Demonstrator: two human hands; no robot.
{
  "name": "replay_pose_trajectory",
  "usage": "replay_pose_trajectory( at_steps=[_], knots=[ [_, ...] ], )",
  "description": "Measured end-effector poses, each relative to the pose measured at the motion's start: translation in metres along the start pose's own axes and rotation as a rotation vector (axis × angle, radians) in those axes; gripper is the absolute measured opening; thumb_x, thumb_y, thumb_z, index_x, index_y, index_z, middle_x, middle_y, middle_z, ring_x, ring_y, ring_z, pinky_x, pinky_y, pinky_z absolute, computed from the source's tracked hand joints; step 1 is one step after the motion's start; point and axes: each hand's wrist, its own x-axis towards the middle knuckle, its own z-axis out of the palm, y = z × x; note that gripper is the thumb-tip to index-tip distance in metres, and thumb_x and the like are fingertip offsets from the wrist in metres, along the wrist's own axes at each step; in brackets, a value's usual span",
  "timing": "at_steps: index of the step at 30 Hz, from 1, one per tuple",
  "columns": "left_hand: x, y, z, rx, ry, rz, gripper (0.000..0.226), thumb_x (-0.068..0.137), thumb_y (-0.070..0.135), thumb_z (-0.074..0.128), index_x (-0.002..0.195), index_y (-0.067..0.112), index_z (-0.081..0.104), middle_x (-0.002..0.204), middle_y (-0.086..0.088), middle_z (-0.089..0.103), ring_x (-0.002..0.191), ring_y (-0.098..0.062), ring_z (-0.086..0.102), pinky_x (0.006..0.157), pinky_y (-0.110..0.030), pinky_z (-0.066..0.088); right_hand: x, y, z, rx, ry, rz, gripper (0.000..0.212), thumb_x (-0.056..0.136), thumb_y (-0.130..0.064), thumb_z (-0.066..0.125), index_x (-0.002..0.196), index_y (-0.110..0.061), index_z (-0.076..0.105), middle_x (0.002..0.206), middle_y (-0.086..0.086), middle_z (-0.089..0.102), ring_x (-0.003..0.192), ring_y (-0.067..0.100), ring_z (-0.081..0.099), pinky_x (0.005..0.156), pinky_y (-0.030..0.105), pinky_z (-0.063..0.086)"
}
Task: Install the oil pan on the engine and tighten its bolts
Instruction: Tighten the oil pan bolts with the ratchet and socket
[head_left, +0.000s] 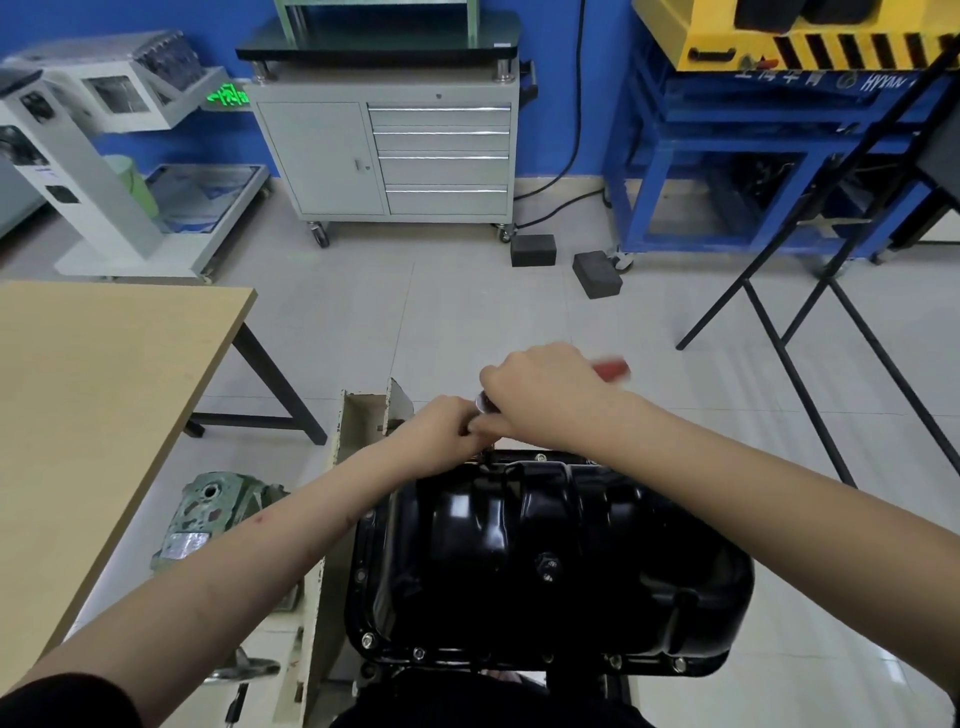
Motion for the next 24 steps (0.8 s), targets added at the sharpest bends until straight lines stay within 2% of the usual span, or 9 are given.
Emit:
replay_pose_trajectory(
  at_steps=[4, 7, 10, 12, 14, 16, 18, 21, 24],
  knots=[
    [-0.001, -0.001, 0.000, 0.103, -0.036, 0.050, 0.040, 0.089, 0.005, 0.043, 0.054, 0.018, 0.029, 0.053, -0.003, 0.042, 0.054, -0.018, 0.035, 0.049, -0.024, 0.024, -0.003, -0.007, 0.005, 0.017, 0.021, 0.072, 0.033, 0.093, -0.041, 0.043, 0.106, -0.015, 0.059, 0.103, 0.007, 0.061, 0.083, 0.025, 0.053, 0.062, 0.028, 0.031],
    [0.000, -0.001, -0.002, 0.103, -0.101, 0.074, 0.022, 0.094, 0.013, 0.042, 0.076, 0.003, 0.051, 0.080, -0.021, 0.060, 0.072, -0.028, 0.050, 0.066, -0.032, 0.037, -0.006, -0.002, 0.003, 0.077, 0.007, 0.007, 0.022, 0.091, -0.025, 0.049, 0.111, -0.020, 0.056, 0.107, 0.006, 0.058, 0.098, 0.026, 0.056, 0.064, 0.029, 0.033],
    [-0.002, 0.005, -0.002, 0.030, -0.107, 0.160, 0.018, 0.094, 0.010, 0.043, 0.097, -0.003, 0.056, 0.098, -0.020, 0.062, 0.084, -0.020, 0.051, 0.074, -0.022, 0.036, -0.006, 0.002, 0.002, 0.176, -0.047, -0.084, 0.030, 0.084, -0.009, 0.049, 0.110, -0.021, 0.056, 0.104, 0.002, 0.053, 0.102, 0.024, 0.052, 0.065, 0.029, 0.034],
    [-0.003, 0.003, 0.000, 0.003, -0.098, 0.157, 0.017, 0.094, 0.010, 0.045, 0.095, -0.001, 0.057, 0.095, -0.018, 0.062, 0.085, -0.022, 0.052, 0.073, -0.023, 0.037, -0.004, 0.002, 0.003, 0.215, -0.051, -0.076, 0.029, 0.083, -0.010, 0.051, 0.109, -0.020, 0.056, 0.099, 0.001, 0.052, 0.099, 0.025, 0.054, 0.064, 0.029, 0.033],
    [-0.004, -0.001, 0.002, 0.021, -0.076, 0.099, 0.018, 0.092, 0.012, 0.047, 0.078, 0.006, 0.055, 0.077, -0.010, 0.059, 0.073, -0.020, 0.050, 0.062, -0.024, 0.034, -0.003, 0.004, 0.004, 0.179, -0.013, -0.044, 0.024, 0.085, -0.023, 0.054, 0.108, -0.018, 0.056, 0.102, 0.003, 0.057, 0.097, 0.026, 0.056, 0.063, 0.029, 0.034],
    [-0.003, -0.003, 0.001, 0.024, -0.017, 0.058, 0.034, 0.090, 0.010, 0.048, 0.057, 0.017, 0.040, 0.055, 0.002, 0.046, 0.058, -0.014, 0.039, 0.050, -0.018, 0.029, -0.002, 0.002, 0.005, 0.124, 0.032, 0.016, 0.030, 0.086, -0.040, 0.055, 0.104, -0.016, 0.056, 0.101, 0.006, 0.060, 0.093, 0.027, 0.057, 0.061, 0.029, 0.032],
    [-0.002, -0.001, -0.001, 0.031, 0.012, 0.046, 0.046, 0.089, 0.005, 0.046, 0.050, 0.022, 0.028, 0.047, 0.006, 0.034, 0.051, -0.015, 0.032, 0.046, -0.018, 0.029, -0.001, 0.001, 0.007, 0.110, 0.065, 0.080, 0.037, 0.087, -0.048, 0.051, 0.102, -0.015, 0.056, 0.099, 0.007, 0.061, 0.089, 0.027, 0.057, 0.061, 0.029, 0.030],
    [-0.001, 0.000, -0.002, 0.109, -0.056, 0.070, 0.037, 0.090, 0.006, 0.043, 0.056, 0.019, 0.035, 0.060, -0.011, 0.050, 0.062, -0.023, 0.040, 0.053, -0.024, 0.024, -0.004, 0.001, 0.006, 0.154, 0.034, 0.049, 0.028, 0.089, -0.039, 0.050, 0.105, -0.018, 0.058, 0.100, 0.006, 0.062, 0.094, 0.026, 0.057, 0.063, 0.029, 0.034],
    [-0.003, 0.003, -0.002, 0.087, -0.093, 0.111, 0.018, 0.094, 0.011, 0.042, 0.084, 0.001, 0.054, 0.088, -0.020, 0.060, 0.079, -0.029, 0.052, 0.067, -0.027, 0.034, -0.006, 0.009, -0.001, 0.238, -0.085, -0.079, 0.025, 0.087, -0.019, 0.054, 0.111, -0.022, 0.059, 0.097, 0.001, 0.057, 0.098, 0.023, 0.053, 0.073, 0.033, 0.046]
  ],
)
